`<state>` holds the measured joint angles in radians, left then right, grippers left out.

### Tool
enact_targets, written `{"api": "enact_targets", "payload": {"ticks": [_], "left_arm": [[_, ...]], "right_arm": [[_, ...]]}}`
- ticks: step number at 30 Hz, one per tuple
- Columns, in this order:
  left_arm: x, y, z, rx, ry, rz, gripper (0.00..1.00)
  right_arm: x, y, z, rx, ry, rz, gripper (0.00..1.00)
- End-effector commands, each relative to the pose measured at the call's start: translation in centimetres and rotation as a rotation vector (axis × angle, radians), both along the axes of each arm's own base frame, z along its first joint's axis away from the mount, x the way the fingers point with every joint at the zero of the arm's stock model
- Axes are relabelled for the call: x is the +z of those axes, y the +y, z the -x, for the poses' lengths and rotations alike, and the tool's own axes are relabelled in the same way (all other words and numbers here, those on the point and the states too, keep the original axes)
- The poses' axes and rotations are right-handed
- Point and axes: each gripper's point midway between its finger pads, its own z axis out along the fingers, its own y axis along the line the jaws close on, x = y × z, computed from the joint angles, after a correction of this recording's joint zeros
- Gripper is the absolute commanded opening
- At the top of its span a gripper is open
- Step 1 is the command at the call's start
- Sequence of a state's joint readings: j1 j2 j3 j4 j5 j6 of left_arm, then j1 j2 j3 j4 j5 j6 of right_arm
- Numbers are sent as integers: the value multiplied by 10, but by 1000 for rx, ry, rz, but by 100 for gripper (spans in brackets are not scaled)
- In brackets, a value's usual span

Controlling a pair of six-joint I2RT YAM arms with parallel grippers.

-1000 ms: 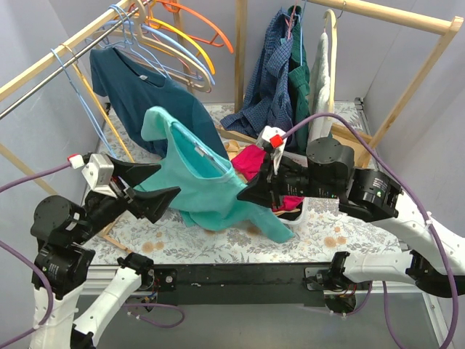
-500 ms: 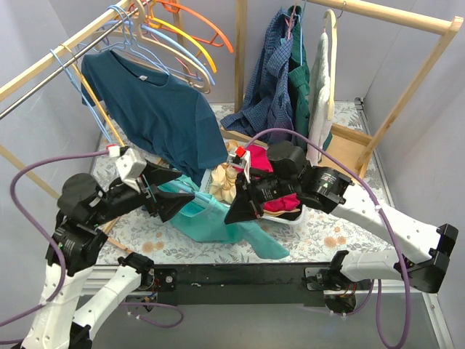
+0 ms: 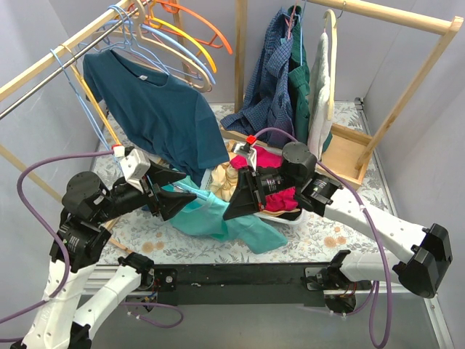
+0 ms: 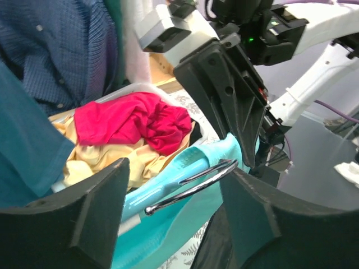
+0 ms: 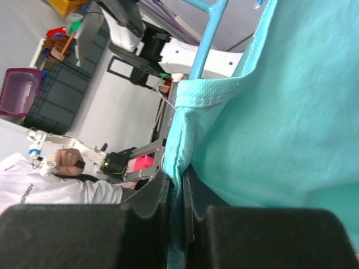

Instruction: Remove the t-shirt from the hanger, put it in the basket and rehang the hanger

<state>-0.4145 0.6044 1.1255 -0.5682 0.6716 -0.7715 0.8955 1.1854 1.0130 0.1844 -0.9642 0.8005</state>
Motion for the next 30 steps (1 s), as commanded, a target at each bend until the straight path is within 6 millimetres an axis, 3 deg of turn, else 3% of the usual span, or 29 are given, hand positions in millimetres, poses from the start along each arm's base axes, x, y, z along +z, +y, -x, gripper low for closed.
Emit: {"api": "enact_targets", "payload": {"ticks": [1,9,13,14,16,18,26,28,29,30], "left_arm": [[-2,-11,0,-67,11,10,60],[-10,-13,0,-86,27,20,51],[-6,-18,4,-129,34,34,35],[-5,-19,5,-139,32,41,24],[-7,-22,6,-160,45,48,16],[-9,-23,7,-168,52,53,1],[-2,-20,13,-170,24,68,0],[3,-18,13,-158,5,70,0],[6,-17,13,-143,-3,72,0],[9,-16,12,-136,-17,68,0]], "right_arm": [[46,-11,15,86,-82,-188,1],[53,-11,17,111,-61,-229,1],[50,-9,17,125,-42,-230,1],[49,-9,17,125,-39,-228,1],[48,-8,16,122,-36,-227,1],[44,-6,15,118,-30,-221,1],[31,-1,9,98,-26,-182,1],[30,3,0,48,-96,-179,1],[14,4,-4,23,-59,-84,2],[4,8,-18,-56,-161,-62,15]]}}
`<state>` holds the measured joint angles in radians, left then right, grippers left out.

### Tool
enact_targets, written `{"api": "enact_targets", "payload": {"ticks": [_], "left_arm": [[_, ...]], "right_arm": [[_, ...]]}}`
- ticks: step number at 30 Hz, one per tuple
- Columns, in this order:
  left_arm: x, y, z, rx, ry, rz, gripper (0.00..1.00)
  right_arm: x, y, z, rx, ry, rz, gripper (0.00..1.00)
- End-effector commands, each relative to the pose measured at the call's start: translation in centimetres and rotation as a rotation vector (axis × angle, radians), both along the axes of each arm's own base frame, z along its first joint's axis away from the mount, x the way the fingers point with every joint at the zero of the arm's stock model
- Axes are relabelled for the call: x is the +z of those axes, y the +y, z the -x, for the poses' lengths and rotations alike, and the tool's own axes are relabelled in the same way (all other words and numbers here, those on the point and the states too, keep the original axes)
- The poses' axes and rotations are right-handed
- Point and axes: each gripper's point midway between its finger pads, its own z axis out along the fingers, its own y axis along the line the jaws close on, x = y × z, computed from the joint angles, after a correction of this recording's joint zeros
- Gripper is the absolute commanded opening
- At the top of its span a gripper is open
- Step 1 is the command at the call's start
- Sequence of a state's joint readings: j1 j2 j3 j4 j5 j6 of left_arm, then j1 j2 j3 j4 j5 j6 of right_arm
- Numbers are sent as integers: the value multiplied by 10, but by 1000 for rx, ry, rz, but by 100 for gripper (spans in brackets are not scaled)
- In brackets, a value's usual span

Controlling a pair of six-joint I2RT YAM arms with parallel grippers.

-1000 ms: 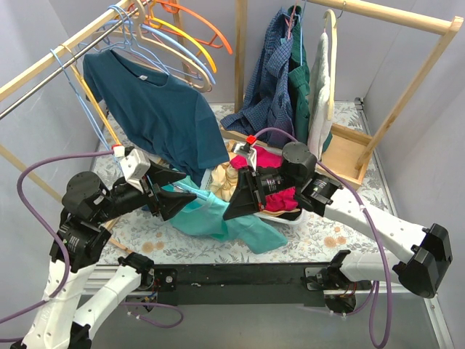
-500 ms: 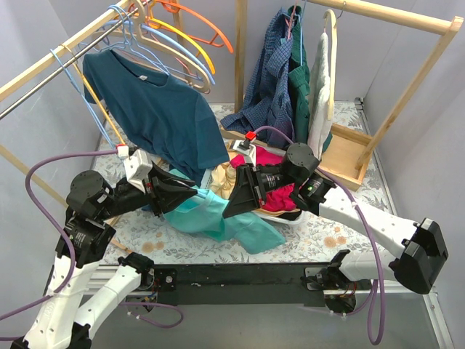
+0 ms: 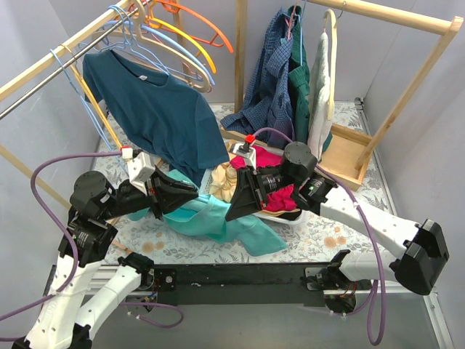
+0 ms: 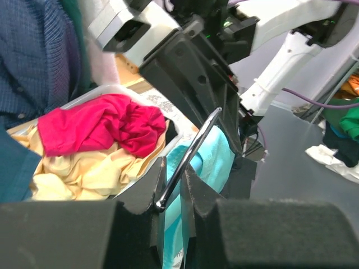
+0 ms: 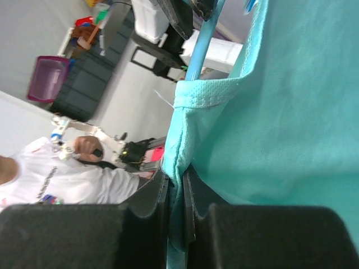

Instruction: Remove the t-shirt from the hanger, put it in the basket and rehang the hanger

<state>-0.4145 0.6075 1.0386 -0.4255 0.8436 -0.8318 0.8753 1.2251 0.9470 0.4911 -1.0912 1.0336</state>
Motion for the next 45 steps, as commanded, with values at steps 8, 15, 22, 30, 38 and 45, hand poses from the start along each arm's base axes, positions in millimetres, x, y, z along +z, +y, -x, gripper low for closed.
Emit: {"api": "enact_targets", "payload": {"ticks": [8,15,22,30,38,45], "left_arm": [[25,6,-8,76,-21,-4,0],[47,13,-2,100,-63,-7,0],[60,17,16,72,-81,3,0],[47,27,26,108,-56,-15,0],[38,29,33,96,-43,-27,0],[38,31,35,100,-52,-40,0]], "right_arm": [[-23,-15,-74,-518,-478,204,69],[-41,-62,-105,-781,-647,333,78],[-61,-73,-114,-826,-684,401,66],[-53,-100,-130,-967,-716,490,14],[-32,-156,-149,-1271,-730,549,1],[-26,-194,-158,-1483,-694,592,1]]}}
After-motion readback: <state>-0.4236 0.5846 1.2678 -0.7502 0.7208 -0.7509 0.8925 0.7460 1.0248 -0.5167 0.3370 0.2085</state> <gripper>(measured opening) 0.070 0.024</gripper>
